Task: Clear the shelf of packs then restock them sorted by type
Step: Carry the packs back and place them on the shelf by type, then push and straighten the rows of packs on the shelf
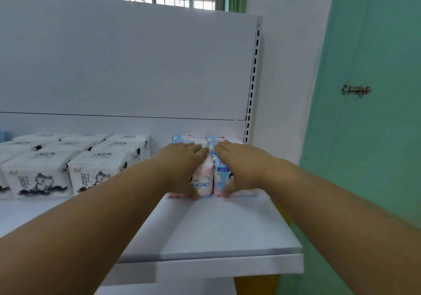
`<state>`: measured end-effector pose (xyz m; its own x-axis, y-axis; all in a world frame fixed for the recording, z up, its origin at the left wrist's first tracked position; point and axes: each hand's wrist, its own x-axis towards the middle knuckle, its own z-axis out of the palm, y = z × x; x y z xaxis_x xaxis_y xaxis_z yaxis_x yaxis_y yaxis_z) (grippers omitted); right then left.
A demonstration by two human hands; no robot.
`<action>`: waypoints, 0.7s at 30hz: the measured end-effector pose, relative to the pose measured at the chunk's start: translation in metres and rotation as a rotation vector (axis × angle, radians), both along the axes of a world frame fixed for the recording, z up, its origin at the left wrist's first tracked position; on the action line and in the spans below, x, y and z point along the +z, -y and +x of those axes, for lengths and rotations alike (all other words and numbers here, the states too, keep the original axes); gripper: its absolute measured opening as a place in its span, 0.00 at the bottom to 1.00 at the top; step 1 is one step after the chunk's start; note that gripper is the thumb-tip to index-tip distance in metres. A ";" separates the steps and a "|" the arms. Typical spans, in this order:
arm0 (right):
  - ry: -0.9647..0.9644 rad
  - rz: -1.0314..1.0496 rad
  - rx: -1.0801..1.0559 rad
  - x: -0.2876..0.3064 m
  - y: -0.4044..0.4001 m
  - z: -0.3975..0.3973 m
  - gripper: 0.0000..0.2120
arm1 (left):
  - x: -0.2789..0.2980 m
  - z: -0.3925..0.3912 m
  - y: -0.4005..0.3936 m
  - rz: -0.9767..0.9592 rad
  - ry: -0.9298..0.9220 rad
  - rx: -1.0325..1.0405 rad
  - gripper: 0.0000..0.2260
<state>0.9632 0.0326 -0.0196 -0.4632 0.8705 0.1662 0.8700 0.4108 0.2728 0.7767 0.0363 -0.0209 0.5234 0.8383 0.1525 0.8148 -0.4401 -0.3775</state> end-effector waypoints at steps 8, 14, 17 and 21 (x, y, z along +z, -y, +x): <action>-0.246 0.022 0.106 0.004 0.031 0.003 0.40 | 0.000 -0.002 0.053 0.037 0.166 0.087 0.47; -0.337 -0.025 0.181 -0.001 0.063 -0.027 0.35 | -0.005 -0.021 0.099 0.037 0.294 0.173 0.45; -0.396 -0.042 0.187 -0.004 0.073 -0.051 0.34 | -0.003 -0.036 0.112 0.046 0.330 0.192 0.43; -0.426 -0.059 0.171 -0.007 0.077 -0.083 0.34 | -0.004 -0.063 0.115 0.038 0.350 0.181 0.41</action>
<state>0.8797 -0.0446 -0.0264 -0.5021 0.8012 0.3255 0.8180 0.5622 -0.1220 0.7133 -0.0789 -0.0247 0.2781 0.9027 0.3283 0.9604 -0.2682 -0.0762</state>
